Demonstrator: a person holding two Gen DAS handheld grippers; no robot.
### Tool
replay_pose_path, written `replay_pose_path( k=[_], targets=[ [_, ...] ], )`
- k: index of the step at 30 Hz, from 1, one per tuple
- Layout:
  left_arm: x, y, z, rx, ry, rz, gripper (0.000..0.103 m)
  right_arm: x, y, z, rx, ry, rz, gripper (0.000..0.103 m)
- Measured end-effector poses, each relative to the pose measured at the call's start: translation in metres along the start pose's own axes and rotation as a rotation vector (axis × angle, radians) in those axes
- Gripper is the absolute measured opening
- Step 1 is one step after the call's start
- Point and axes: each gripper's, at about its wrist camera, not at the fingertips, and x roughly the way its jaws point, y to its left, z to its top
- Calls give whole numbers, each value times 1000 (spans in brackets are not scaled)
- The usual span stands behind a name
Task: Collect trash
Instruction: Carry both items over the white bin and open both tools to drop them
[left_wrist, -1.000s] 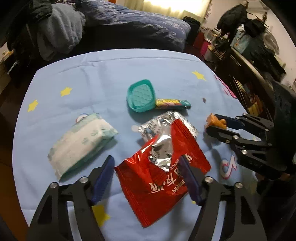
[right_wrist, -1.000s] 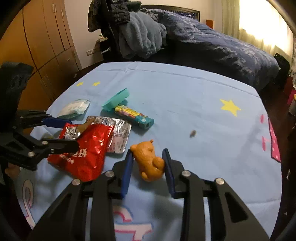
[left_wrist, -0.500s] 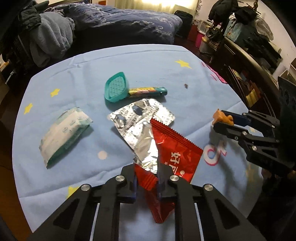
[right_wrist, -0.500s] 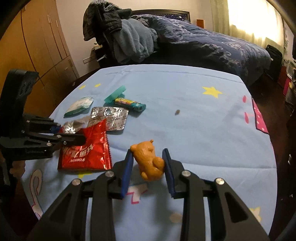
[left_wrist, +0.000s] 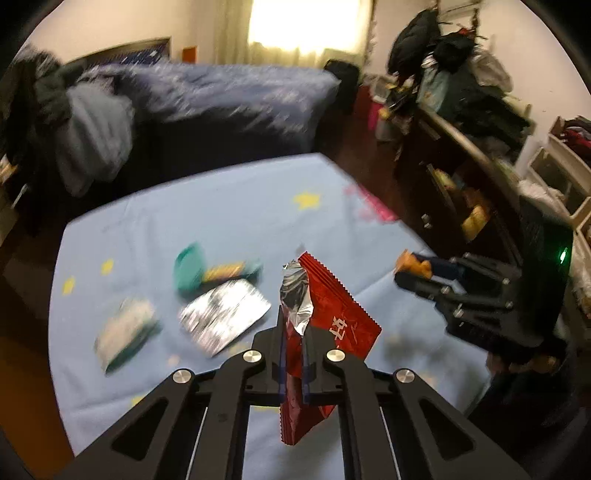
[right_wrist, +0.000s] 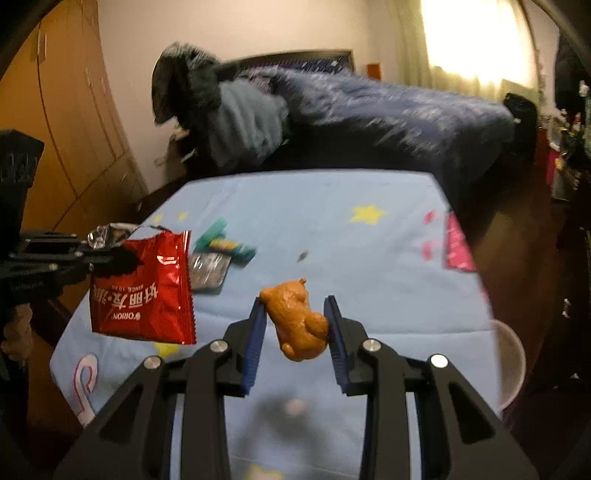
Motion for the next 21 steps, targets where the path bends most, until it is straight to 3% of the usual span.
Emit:
replay_pose_path(
  k=[9, 15, 21],
  targets=[
    [31, -95, 79, 125, -79, -94, 5, -55, -89, 5, 104, -101, -160, 33],
    [92, -152, 119, 153, -13, -164, 5, -59, -163, -17, 225, -86, -279, 33],
    [159, -199, 137, 192, 67, -165, 5, -39, -231, -53, 356, -32, -350, 33]
  ],
)
